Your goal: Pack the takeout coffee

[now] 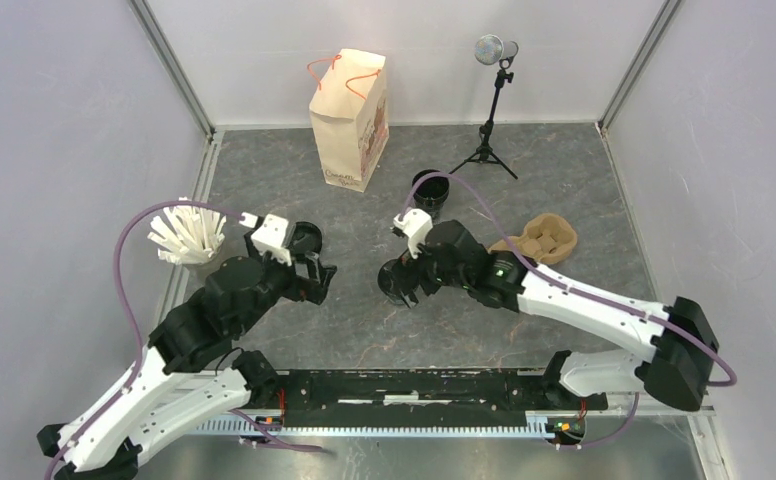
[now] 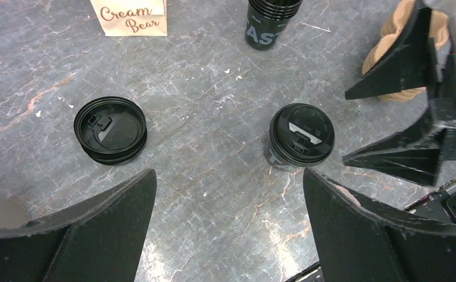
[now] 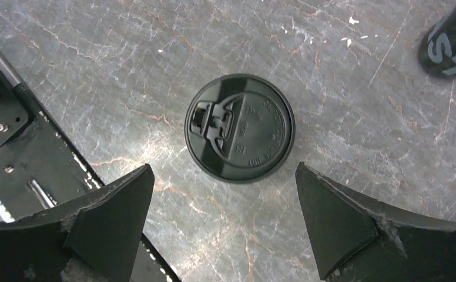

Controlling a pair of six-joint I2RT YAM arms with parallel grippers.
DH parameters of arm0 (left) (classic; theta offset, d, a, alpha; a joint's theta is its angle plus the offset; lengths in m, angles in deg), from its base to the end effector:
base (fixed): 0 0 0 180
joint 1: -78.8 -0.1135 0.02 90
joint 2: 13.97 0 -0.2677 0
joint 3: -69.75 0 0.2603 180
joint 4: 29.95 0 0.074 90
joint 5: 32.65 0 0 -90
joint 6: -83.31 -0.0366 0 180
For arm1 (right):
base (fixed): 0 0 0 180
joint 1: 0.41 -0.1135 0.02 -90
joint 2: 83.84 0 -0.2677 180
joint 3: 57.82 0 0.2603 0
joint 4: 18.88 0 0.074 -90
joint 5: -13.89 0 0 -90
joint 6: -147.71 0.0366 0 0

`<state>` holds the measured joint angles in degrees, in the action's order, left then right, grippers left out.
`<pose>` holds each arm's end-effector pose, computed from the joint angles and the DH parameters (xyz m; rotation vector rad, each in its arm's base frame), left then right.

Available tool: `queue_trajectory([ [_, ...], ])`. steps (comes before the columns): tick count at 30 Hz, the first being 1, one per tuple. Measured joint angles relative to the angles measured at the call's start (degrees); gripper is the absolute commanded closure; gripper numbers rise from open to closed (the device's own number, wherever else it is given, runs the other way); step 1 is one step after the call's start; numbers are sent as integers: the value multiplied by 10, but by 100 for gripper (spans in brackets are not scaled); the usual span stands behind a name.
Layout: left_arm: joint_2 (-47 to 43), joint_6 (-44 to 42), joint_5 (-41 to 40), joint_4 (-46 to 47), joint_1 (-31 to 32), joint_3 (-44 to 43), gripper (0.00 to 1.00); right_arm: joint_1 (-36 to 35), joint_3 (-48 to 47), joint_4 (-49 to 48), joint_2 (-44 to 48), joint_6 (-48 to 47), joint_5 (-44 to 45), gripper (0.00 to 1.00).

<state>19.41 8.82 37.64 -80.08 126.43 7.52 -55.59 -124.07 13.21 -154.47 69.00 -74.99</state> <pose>0.0937 -0.0844 0.3470 0.3132 1.9151 -0.4045 0.1603 0.2292 0.2804 -0.8410 2.1174 0.6112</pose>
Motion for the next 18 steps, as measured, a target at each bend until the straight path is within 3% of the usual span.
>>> queue_trajectory([
  [5,-53,-2,4,-13,0,13,0,-19,-42,2,-57,-2,31,2],
  [18,-57,-2,18,-39,0,24,0,-19,-106,25,-151,-5,56,2],
])
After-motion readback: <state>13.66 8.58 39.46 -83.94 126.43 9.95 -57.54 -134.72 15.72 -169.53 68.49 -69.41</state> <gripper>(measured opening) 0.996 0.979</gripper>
